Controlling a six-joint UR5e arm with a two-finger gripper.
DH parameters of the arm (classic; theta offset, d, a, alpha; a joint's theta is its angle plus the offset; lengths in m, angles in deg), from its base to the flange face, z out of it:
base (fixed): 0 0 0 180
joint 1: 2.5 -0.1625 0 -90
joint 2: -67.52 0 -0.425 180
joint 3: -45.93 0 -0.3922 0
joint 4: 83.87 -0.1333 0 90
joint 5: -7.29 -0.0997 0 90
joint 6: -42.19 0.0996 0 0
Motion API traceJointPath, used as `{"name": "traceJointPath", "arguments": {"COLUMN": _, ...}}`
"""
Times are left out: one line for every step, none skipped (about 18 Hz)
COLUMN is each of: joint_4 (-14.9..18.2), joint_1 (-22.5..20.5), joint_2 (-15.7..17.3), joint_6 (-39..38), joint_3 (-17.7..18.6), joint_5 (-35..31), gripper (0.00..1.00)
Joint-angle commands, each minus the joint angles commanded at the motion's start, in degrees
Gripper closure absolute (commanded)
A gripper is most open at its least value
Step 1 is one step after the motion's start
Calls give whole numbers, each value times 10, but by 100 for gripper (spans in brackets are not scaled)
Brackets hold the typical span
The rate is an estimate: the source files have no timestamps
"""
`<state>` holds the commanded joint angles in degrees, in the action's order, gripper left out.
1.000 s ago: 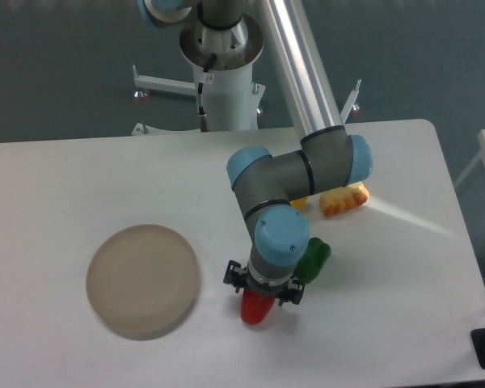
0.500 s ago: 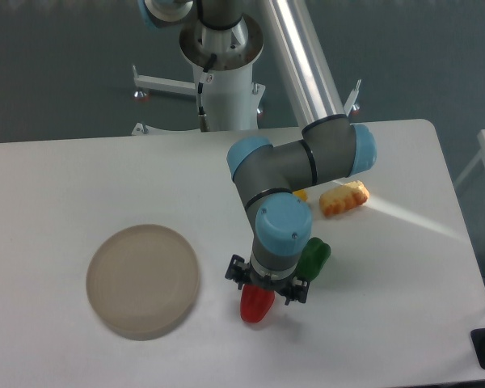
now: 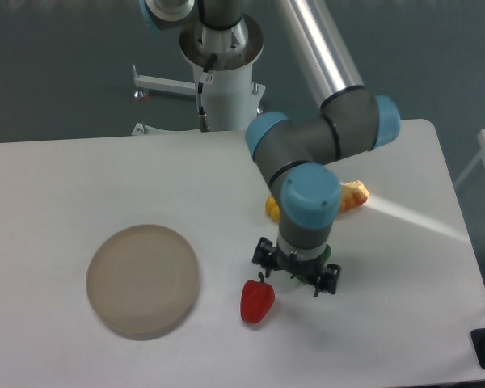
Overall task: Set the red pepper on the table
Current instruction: 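Open the gripper to release the red pepper and lift away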
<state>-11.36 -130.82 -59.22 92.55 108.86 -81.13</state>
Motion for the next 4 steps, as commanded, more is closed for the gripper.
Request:
{"name": "traceJointPath", "arguments": {"joint_4": -1, "joint_1": -5, "joint_2": 1, "joint_6": 5, "joint_3": 1, "joint_5": 0, "gripper": 0}}
{"name": "traceJointPath", "arguments": {"joint_4": -3, "joint_1": -9, "joint_2": 3, "joint_6": 6, "joint_3": 1, "joint_5": 1, "gripper": 0}}
{"name": "traceJointPath", "arguments": {"joint_4": -4, "joint_1": -10, "joint_2": 5, "joint_6": 6, "joint_3": 3, "joint_5": 0, "gripper": 0}}
{"name": "traceJointPath", "arguments": {"joint_4": -6, "joint_1": -11, "joint_2": 7, "joint_6": 6, "joint_3": 5, "joint_5": 0, "gripper": 0}}
